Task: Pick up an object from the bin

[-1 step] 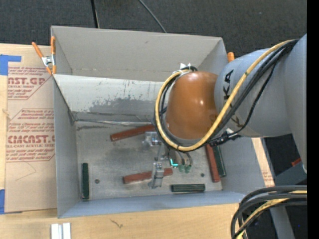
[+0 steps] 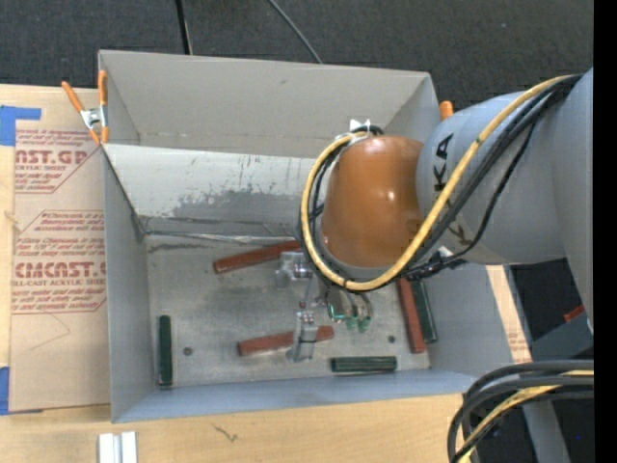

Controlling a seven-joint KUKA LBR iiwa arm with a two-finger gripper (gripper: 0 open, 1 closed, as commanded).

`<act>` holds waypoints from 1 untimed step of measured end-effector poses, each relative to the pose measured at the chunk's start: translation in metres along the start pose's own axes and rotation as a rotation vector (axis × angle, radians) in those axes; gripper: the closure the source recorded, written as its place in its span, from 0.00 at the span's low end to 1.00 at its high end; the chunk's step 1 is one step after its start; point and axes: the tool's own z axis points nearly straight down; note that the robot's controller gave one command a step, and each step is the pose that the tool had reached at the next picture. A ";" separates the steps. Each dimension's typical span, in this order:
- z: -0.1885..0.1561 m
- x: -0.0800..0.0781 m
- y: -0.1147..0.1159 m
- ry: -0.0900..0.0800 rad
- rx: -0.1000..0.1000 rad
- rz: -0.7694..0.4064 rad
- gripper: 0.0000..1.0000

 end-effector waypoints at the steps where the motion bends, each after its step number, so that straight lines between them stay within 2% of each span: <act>1: 0.058 -0.011 0.006 -0.007 0.000 -0.037 0.00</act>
Offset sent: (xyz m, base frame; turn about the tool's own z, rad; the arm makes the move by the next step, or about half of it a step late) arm 0.0169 -0.0329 -0.0958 0.3062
